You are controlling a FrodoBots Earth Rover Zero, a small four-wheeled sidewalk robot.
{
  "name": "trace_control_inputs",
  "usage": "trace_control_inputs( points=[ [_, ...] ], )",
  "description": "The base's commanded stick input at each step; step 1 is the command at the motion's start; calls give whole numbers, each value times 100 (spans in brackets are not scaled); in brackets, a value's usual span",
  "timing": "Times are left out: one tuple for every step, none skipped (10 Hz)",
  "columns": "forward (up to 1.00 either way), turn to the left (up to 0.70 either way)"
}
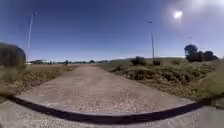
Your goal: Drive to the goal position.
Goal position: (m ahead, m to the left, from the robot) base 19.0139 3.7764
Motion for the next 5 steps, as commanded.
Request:
trace_control_inputs(
  points=[
    [0,0],
    [0,0],
    [0,0],
    [0,0],
    [0,0]
  ],
)
